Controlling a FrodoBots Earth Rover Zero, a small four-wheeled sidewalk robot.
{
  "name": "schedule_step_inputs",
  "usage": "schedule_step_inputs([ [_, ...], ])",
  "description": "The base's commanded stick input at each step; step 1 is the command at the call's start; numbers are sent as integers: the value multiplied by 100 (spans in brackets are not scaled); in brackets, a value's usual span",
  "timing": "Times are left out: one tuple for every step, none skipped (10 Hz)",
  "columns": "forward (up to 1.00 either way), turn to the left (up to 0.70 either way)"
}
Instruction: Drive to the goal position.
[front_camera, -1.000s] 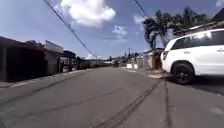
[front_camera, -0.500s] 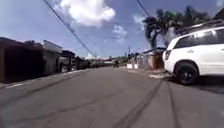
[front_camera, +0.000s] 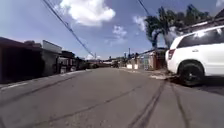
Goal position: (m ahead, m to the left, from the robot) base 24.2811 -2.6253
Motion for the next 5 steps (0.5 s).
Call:
schedule_step_inputs([
  [45, 0],
  [45, 0],
  [45, 0],
  [45, 0],
  [45, 0],
])
